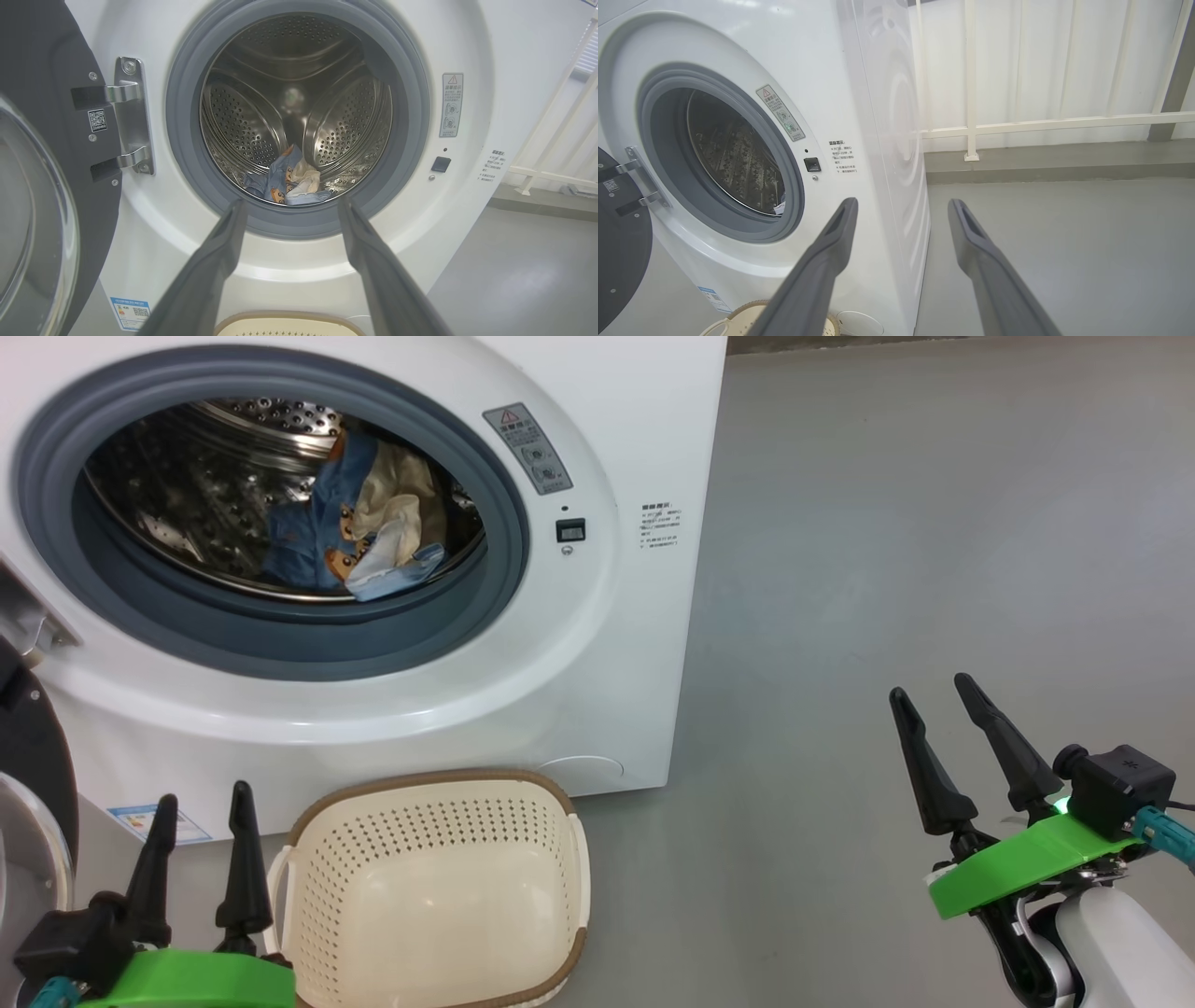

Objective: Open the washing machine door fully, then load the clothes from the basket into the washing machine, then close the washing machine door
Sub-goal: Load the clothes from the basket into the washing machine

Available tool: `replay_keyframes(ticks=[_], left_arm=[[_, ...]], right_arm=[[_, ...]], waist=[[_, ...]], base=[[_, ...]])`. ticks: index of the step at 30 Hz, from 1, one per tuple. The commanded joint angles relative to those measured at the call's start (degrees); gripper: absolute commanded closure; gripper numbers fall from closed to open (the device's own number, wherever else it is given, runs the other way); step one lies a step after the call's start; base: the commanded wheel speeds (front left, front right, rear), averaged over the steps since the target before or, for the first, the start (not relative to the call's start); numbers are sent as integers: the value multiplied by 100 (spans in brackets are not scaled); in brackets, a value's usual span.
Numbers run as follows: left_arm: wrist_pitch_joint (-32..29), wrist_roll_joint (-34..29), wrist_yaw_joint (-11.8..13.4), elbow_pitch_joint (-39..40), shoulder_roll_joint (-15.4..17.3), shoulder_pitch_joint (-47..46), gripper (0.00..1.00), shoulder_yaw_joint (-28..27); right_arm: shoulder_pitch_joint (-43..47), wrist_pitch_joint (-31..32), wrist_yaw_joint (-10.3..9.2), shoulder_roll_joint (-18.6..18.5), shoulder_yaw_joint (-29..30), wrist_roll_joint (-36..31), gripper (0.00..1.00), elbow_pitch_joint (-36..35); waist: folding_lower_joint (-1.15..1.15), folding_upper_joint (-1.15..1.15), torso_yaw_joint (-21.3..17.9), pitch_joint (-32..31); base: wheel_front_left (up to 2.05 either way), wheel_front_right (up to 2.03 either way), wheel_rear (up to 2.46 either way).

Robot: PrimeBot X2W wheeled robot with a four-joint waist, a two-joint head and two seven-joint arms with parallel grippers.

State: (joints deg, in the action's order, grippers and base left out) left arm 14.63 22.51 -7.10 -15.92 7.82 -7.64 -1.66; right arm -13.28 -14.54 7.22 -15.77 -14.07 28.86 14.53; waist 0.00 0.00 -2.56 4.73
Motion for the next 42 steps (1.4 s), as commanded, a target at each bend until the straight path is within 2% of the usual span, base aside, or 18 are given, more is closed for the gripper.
replay_keyframes(ticks=[1, 8, 24, 42], left_arm=[[37, -45, -26, 173, 94, -17, 0, -224], [37, -151, -35, 198, 40, -3, 0, -269], [37, -80, -38, 205, 169, -51, 0, -55], [37, -318, -38, 225, 155, -31, 0, -165]], right_arm=[[42, -46, 26, -93, -37, 25, 0, -111], [35, -46, 26, -105, -49, 21, 0, -100], [-1, -46, 26, -106, -87, 30, 0, -75], [-1, -46, 26, -120, -129, 47, 0, -66]], waist=[[0, 0, -1, -6], [0, 0, -5, -21], [0, 0, 21, 32], [0, 0, 17, 17]], base=[[0, 0, 0], [0, 0, 0], [0, 0, 0], [0, 0, 0]])
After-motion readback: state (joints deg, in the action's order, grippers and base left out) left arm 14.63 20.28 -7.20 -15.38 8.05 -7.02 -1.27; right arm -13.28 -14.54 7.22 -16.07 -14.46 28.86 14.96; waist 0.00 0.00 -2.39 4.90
